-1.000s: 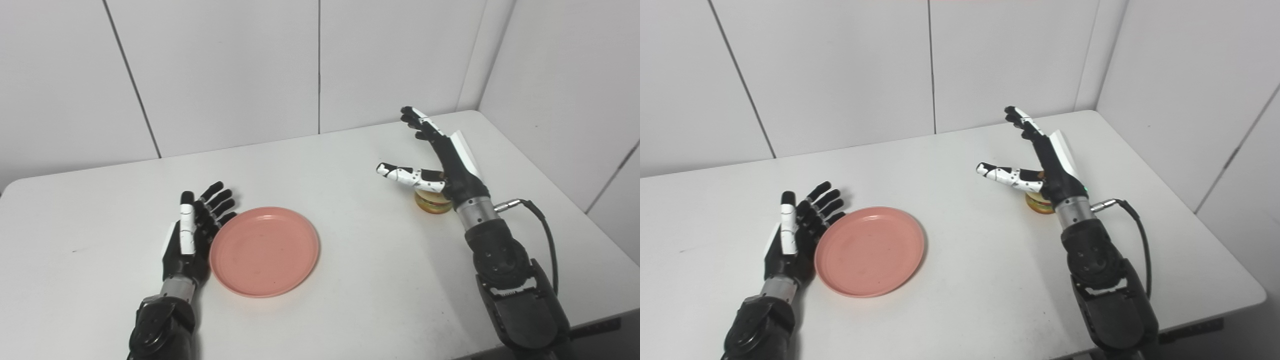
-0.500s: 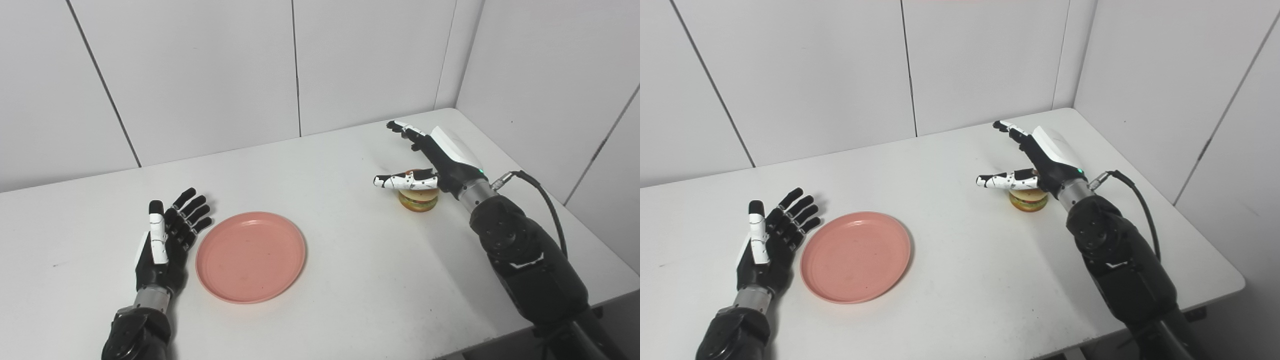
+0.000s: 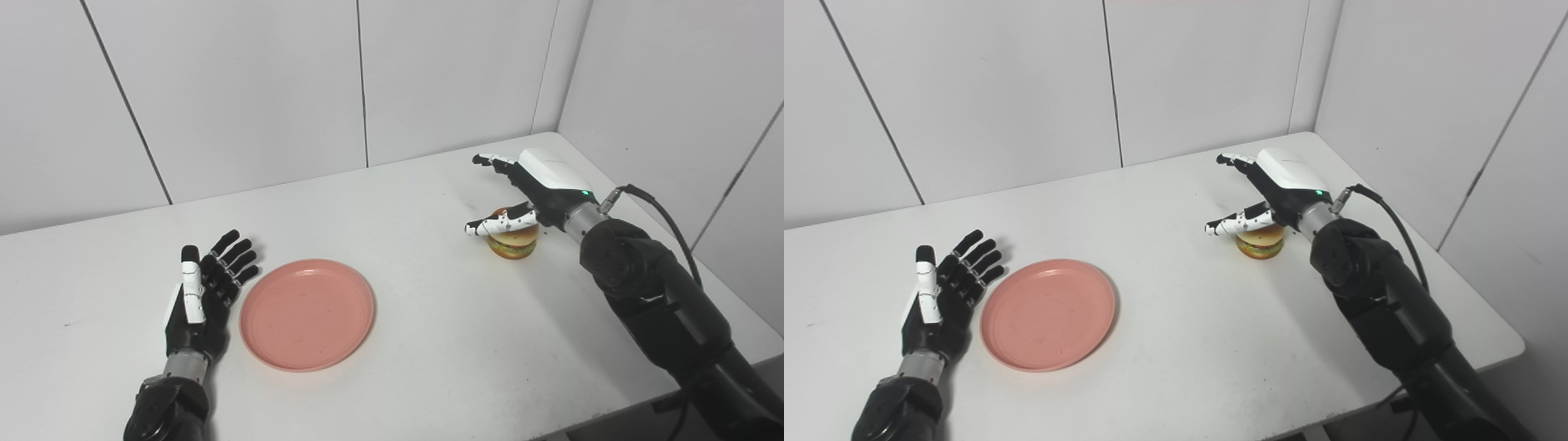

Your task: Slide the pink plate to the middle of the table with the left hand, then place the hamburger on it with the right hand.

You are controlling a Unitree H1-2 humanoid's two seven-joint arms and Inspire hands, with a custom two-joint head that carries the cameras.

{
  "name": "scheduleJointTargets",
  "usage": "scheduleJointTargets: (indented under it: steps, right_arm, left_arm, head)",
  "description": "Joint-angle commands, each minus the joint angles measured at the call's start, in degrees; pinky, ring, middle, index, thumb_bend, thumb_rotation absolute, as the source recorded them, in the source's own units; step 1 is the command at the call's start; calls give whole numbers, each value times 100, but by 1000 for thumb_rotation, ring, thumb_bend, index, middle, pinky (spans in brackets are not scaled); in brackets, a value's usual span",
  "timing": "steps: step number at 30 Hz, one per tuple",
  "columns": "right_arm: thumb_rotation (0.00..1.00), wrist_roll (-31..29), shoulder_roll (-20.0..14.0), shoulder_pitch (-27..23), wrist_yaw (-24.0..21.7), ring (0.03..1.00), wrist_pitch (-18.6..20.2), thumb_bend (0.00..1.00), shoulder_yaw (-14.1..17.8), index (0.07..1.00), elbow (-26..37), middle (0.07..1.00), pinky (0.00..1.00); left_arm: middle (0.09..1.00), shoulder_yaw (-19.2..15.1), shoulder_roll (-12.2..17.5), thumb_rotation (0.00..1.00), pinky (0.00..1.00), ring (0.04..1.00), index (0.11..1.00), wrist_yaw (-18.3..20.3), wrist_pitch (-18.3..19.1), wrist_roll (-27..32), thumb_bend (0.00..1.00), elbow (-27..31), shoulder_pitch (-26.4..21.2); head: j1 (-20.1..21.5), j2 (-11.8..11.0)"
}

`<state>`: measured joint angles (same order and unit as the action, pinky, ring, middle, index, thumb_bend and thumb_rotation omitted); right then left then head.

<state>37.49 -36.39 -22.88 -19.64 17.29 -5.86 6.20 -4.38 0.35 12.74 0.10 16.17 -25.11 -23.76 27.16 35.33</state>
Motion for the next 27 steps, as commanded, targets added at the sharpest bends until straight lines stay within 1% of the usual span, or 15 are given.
scheduleJointTargets:
  steps: [1, 3, 4, 5, 7, 12, 16, 18, 23, 24, 26, 27]
  right_arm:
    - [568, 223, -208, -321, -5, 833, 58, 780, -25, 870, 16, 878, 716]
    - [585, 378, -248, -334, -31, 828, 2, 798, -125, 868, -45, 872, 710]
    - [626, 429, -263, -338, -44, 837, -29, 821, -167, 872, -74, 871, 727]
    - [642, 498, -271, -344, -69, 839, -45, 831, -221, 873, -113, 870, 729]
    - [647, 622, -275, -360, -139, 839, -5, 835, -310, 874, -163, 870, 729]
    - [619, 897, -282, -456, -311, 846, 72, 811, -501, 885, -402, 873, 744]
    - [598, 920, -283, -478, -376, 853, 28, 809, -512, 882, -543, 874, 745]
    - [585, 957, -274, -469, -380, 850, 32, 811, -529, 880, -600, 873, 731]
    - [545, 986, -246, -447, -329, 819, 9, 823, -557, 869, -747, 863, 671]
    - [539, 969, -247, -451, -339, 816, 6, 824, -559, 867, -793, 861, 666]
    - [495, 958, -249, -471, -368, 801, 21, 836, -565, 867, -873, 865, 645]
    - [465, 960, -255, -487, -397, 808, 32, 832, -574, 869, -899, 870, 651]
  left_arm:
    - [818, 11, 32, 995, 811, 833, 798, 69, 83, 27, 842, -3, -29]
    - [816, 15, 30, 991, 809, 831, 795, 62, 91, 23, 844, 7, -24]
    - [818, 22, 30, 997, 814, 834, 797, 58, 95, 14, 842, 20, -20]
    - [819, 30, 31, 999, 820, 836, 798, 63, 84, 6, 840, 24, -12]
    - [819, 38, 30, 1000, 823, 837, 798, 75, 66, 4, 840, 31, 2]
    - [814, 13, 2, 984, 804, 827, 790, 2, 204, 25, 848, 96, 7]
    - [819, 37, 5, 995, 817, 835, 795, 17, 192, -8, 845, 133, 28]
    - [825, 49, 13, 999, 821, 839, 801, 37, 154, -18, 841, 116, 32]
    - [809, 22, -19, 980, 799, 821, 784, -14, 198, 5, 851, 131, 31]
    - [808, 28, -16, 979, 798, 821, 783, -7, 200, 0, 852, 149, 39]
    - [815, 47, -3, 992, 805, 828, 790, 6, 210, -15, 841, 200, 58]
    - [817, 55, 3, 997, 810, 832, 793, 10, 208, -25, 842, 213, 65]
  head:
    - [-2, -5]
    - [3, 15]
    - [3, 15]
    - [7, 7]
    - [9, 17]
    - [1, 43]
    - [-34, 61]
    - [-14, 82]
    - [-12, 87]
    - [-45, 126]
    - [-47, 131]
    - [-46, 139]
